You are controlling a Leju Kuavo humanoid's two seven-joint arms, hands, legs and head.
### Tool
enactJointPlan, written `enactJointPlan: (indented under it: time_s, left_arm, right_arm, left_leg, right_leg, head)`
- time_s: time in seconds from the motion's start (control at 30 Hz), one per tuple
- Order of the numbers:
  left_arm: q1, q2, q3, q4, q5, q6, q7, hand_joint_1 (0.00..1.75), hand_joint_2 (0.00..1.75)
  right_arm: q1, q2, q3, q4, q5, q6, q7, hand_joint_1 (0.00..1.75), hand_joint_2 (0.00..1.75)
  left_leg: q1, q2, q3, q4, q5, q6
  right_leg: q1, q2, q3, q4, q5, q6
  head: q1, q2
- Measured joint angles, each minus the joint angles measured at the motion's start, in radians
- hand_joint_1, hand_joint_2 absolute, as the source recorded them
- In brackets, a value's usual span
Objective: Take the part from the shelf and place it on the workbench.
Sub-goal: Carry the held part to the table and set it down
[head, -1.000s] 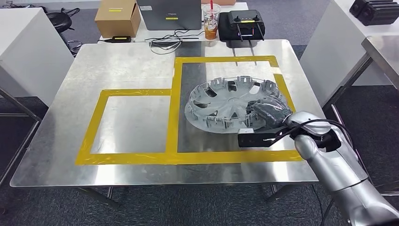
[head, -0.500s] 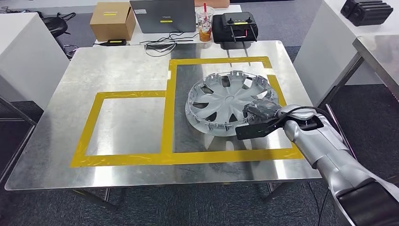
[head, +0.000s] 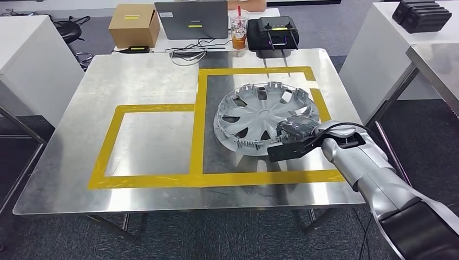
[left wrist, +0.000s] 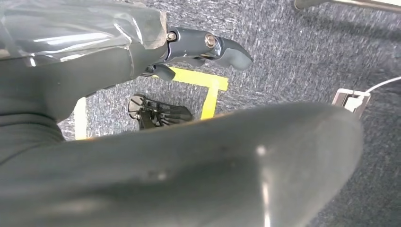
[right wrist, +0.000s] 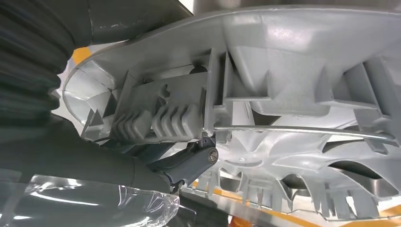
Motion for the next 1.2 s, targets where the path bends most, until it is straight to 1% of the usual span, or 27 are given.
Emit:
enactJointPlan:
  time_s: [0.07, 0.13, 0.2, 0.23, 0.27, 0.3, 0.33, 0.4, 0.43, 0.47, 0.5, 0.57, 0.63, 0.67, 0.73, 0.77, 0.8, 0.83, 0.87, 0.9, 0.93, 0.97, 1.0, 1.03, 1.1, 1.17, 1.2]
  left_arm:
    - [0.001, 0.001, 0.000, 0.000, 0.000, 0.001, -0.001, 0.00, 0.87]
    - [0.003, 0.001, 0.000, 0.000, 0.000, 0.001, -0.002, 0.00, 1.75]
    - [0.004, 0.002, 0.000, 0.000, 0.000, 0.004, -0.001, 0.00, 1.75]
    - [0.004, 0.002, 0.000, 0.000, 0.000, 0.007, -0.001, 0.00, 1.31]
    - [0.005, 0.002, -0.001, 0.000, 0.000, 0.013, 0.001, 0.00, 0.87]
    - [0.006, 0.001, -0.002, 0.000, 0.000, 0.019, 0.002, 0.00, 0.44]
    - [0.007, 0.001, -0.004, 0.000, 0.000, 0.025, 0.003, 0.00, 0.00]
    - [0.006, 0.002, -0.008, 0.000, 0.000, 0.031, 0.006, 0.00, 0.00]
    - [0.005, 0.003, -0.009, 0.000, 0.000, 0.033, 0.009, 0.00, 0.00]
    - [0.005, 0.004, -0.009, 0.000, 0.000, 0.036, 0.013, 0.00, 0.00]
    - [0.005, 0.004, -0.010, 0.000, 0.000, 0.038, 0.017, 0.00, 0.00]
    - [0.005, 0.004, -0.010, 0.000, 0.000, 0.041, 0.020, 0.00, 0.00]
    - [0.003, 0.003, -0.011, 0.000, 0.000, 0.041, 0.020, 0.00, 0.00]
    - [0.002, 0.003, -0.012, 0.000, 0.000, 0.040, 0.019, 0.00, 0.00]
    - [-0.001, 0.001, -0.014, 0.000, 0.000, 0.039, 0.018, 0.00, 0.00]
    - [-0.001, 0.000, -0.015, 0.000, 0.000, 0.039, 0.017, 0.00, 0.00]
    - [-0.001, 0.000, -0.015, 0.000, 0.000, 0.039, 0.016, 0.00, 0.00]
    - [-0.001, -0.001, -0.016, 0.000, 0.000, 0.038, 0.014, 0.00, 0.00]
    - [-0.001, -0.002, -0.017, 0.000, 0.000, 0.036, 0.012, 0.00, 0.00]
    - [-0.001, -0.003, -0.018, 0.000, 0.000, 0.033, 0.009, 0.00, 0.00]
    - [-0.001, -0.003, -0.019, 0.000, 0.000, 0.029, 0.005, 0.00, 0.00]
    - [-0.001, -0.003, -0.021, 0.000, 0.000, 0.025, 0.000, 0.00, 0.00]
    - [-0.001, -0.003, -0.023, 0.000, 0.000, 0.022, -0.006, 0.00, 0.00]
    - [0.001, -0.003, -0.025, 0.000, 0.000, 0.021, -0.012, 0.00, 0.00]
    - [0.007, -0.004, -0.029, 0.000, 0.000, 0.022, -0.025, 0.00, 0.00]
    - [0.012, -0.005, -0.033, 0.000, 0.000, 0.026, -0.035, 0.00, 0.00]
    - [0.014, -0.005, -0.036, 0.000, 0.000, 0.029, -0.038, 0.00, 0.00]
  right_arm:
    - [-0.002, 0.006, 0.003, 0.004, 0.000, -0.001, 0.000, 0.75, 0.87]
    - [-0.005, 0.011, 0.005, 0.007, 0.002, -0.002, 0.000, 0.00, 0.00]
    - [-0.003, 0.015, 0.010, 0.011, 0.006, -0.001, 0.001, 0.00, 0.00]
    - [0.001, 0.016, 0.013, 0.015, 0.007, -0.001, 0.002, 0.00, 0.00]
    - [0.006, 0.016, 0.016, 0.020, 0.008, -0.001, 0.005, 0.00, 0.00]
    - [0.012, 0.016, 0.018, 0.025, 0.008, -0.001, 0.007, 0.00, 0.00]
    - [0.016, 0.017, 0.020, 0.030, 0.006, -0.002, 0.010, 0.00, 0.00]
    - [0.016, 0.019, 0.020, 0.037, -0.003, -0.009, 0.013, 0.00, 0.00]
    - [0.015, 0.021, 0.018, 0.040, -0.010, -0.016, 0.015, 0.00, 0.00]
    - [0.016, 0.023, 0.015, 0.043, -0.018, -0.024, 0.015, 0.00, 0.00]
    - [0.019, 0.025, 0.011, 0.045, -0.026, -0.035, 0.015, 0.00, 0.00]
    - [0.030, 0.029, 0.001, 0.046, -0.039, -0.057, 0.015, 0.00, 0.00]
    - [0.038, 0.031, -0.014, 0.042, -0.055, -0.075, 0.015, 0.00, 0.00]
    - [0.042, 0.031, -0.025, 0.036, -0.067, -0.083, 0.015, 0.00, 0.00]
    - [0.059, 0.030, -0.051, 0.020, -0.094, -0.095, 0.016, 0.00, 0.00]
    - [0.073, 0.030, -0.066, 0.010, -0.107, -0.098, 0.016, 0.00, 0.00]
    - [0.087, 0.029, -0.081, -0.002, -0.119, -0.100, 0.016, 0.00, 0.00]
    - [0.101, 0.029, -0.098, -0.016, -0.134, -0.101, 0.016, 0.00, 0.00]
    - [0.112, 0.028, -0.118, -0.034, -0.153, -0.101, 0.015, 0.00, 0.00]
    - [0.124, 0.028, -0.142, -0.056, -0.179, -0.102, 0.011, 0.00, 0.00]
    - [0.137, 0.028, -0.173, -0.086, -0.213, -0.103, 0.006, 0.00, 0.00]
    - [0.154, 0.028, -0.207, -0.122, -0.251, -0.105, -0.003, 0.00, 0.00]
    - [0.177, 0.029, -0.246, -0.165, -0.290, -0.110, -0.013, 0.00, 0.00]
    - [0.209, 0.031, -0.289, -0.222, -0.327, -0.118, -0.022, 0.00, 0.00]
    - [0.288, 0.038, -0.385, -0.367, -0.383, -0.146, -0.035, 0.00, 0.00]
    - [0.361, 0.054, -0.487, -0.534, -0.413, -0.189, -0.047, 0.00, 0.00]
    - [0.396, 0.064, -0.533, -0.615, -0.419, -0.209, -0.052, 0.00, 0.00]
  left_leg:
    - [0.003, -0.001, -0.005, 0.001, 0.001, -0.010]
    - [0.007, -0.001, -0.025, 0.038, -0.024, -0.021]
    - [0.012, -0.001, -0.079, 0.158, -0.088, -0.032]
    - [0.014, -0.001, -0.114, 0.232, -0.120, -0.036]
    - [0.016, 0.000, -0.141, 0.288, -0.138, -0.039]
    - [0.017, 0.000, -0.151, 0.307, -0.136, -0.039]
    - [0.018, 0.000, -0.141, 0.286, -0.116, -0.038]
    - [0.017, 0.000, -0.076, 0.148, -0.047, -0.030]
    - [0.015, 0.000, -0.042, 0.080, -0.024, -0.025]
    - [0.013, 0.000, -0.019, 0.034, -0.012, -0.020]
    - [0.010, -0.001, -0.009, 0.014, -0.012, -0.016]
    - [0.008, -0.001, -0.006, 0.007, -0.013, -0.008]
    - [0.011, -0.001, 0.001, -0.007, -0.006, 0.006]
    - [0.013, -0.001, 0.005, -0.015, -0.002, 0.012]
    - [0.012, -0.002, 0.006, -0.017, -0.001, 0.019]
    - [0.012, -0.003, 0.006, -0.017, -0.001, 0.019]
    - [0.012, -0.004, 0.006, -0.016, -0.002, 0.020]
    - [0.012, -0.005, 0.006, -0.015, -0.002, 0.019]
    - [0.012, -0.005, 0.005, -0.012, -0.004, 0.017]
    - [0.012, -0.006, 0.005, -0.007, -0.006, 0.014]
    - [0.010, -0.006, 0.002, -0.001, -0.011, 0.009]
    - [0.008, -0.007, 0.000, 0.005, -0.015, 0.004]
    - [0.006, -0.007, -0.003, 0.010, -0.018, -0.001]
    - [0.006, -0.007, -0.004, 0.012, -0.020, -0.005]
    - [0.010, -0.007, -0.006, 0.016, -0.025, -0.013]
    - [0.014, -0.006, -0.027, 0.063, -0.058, -0.025]
    - [0.017, -0.005, -0.051, 0.116, -0.088, -0.031]
  right_leg:
    - [0.000, -0.001, 0.000, -0.001, 0.006, -0.013]
    - [-0.006, -0.002, -0.001, -0.002, 0.011, -0.022]
    - [-0.007, -0.003, -0.003, -0.002, 0.013, -0.026]
    - [-0.006, -0.003, -0.005, -0.002, 0.013, -0.027]
    - [-0.005, -0.003, -0.007, -0.002, 0.014, -0.027]
    - [-0.004, -0.003, -0.007, -0.001, 0.014, -0.028]
    - [-0.004, -0.002, -0.007, -0.001, 0.014, -0.028]
    - [-0.004, 0.000, -0.006, -0.002, 0.013, -0.027]
    - [-0.001, 0.001, -0.007, -0.002, 0.013, -0.025]
    - [0.001, 0.002, -0.010, -0.002, 0.013, -0.022]
    - [0.002, 0.002, -0.012, -0.002, 0.014, -0.019]
    - [0.004, 0.002, -0.015, -0.004, 0.014, -0.008]
    - [0.004, 0.001, -0.029, 0.020, -0.001, -0.003]
    - [0.005, 0.001, -0.050, 0.064, -0.022, -0.005]
    - [0.004, 0.001, -0.119, 0.202, -0.076, -0.011]
    - [0.004, 0.001, -0.151, 0.263, -0.094, -0.010]
    - [0.003, 0.001, -0.168, 0.292, -0.098, -0.005]
    - [0.002, 0.001, -0.164, 0.279, -0.086, 0.002]
    - [0.000, 0.000, -0.141, 0.226, -0.060, 0.011]
    - [-0.002, -0.001, -0.104, 0.148, -0.030, 0.019]
    - [-0.002, -0.001, -0.069, 0.079, -0.005, 0.020]
    - [-0.002, -0.001, -0.044, 0.031, 0.011, 0.017]
    - [0.000, -0.001, -0.032, 0.008, 0.018, 0.010]
    - [0.004, -0.001, -0.031, 0.006, 0.018, 0.001]
    - [0.002, -0.002, -0.030, 0.005, 0.019, -0.012]
    - [-0.004, -0.003, -0.027, 0.004, 0.019, -0.021]
    - [-0.004, -0.004, -0.026, 0.004, 0.018, -0.024]
  head:
    - [0.000, 0.000]
    - [-0.002, 0.000]
    - [-0.005, 0.000]
    - [-0.006, 0.000]
    - [-0.006, 0.000]
    - [-0.006, 0.000]
    - [-0.006, 0.000]
    - [-0.006, 0.000]
    - [-0.006, 0.000]
    - [-0.006, 0.000]
    - [-0.005, 0.000]
    - [-0.005, 0.000]
    - [-0.004, 0.000]
    - [-0.003, 0.000]
    - [-0.003, 0.000]
    - [-0.003, 0.000]
    - [-0.003, 0.000]
    - [-0.003, 0.000]
    - [-0.003, 0.000]
    - [-0.003, 0.000]
    - [-0.003, 0.000]
    - [-0.004, 0.000]
    - [-0.004, 0.000]
    - [-0.005, 0.000]
    - [-0.005, 0.000]
    - [-0.008, 0.000]
    - [-0.010, 0.000]
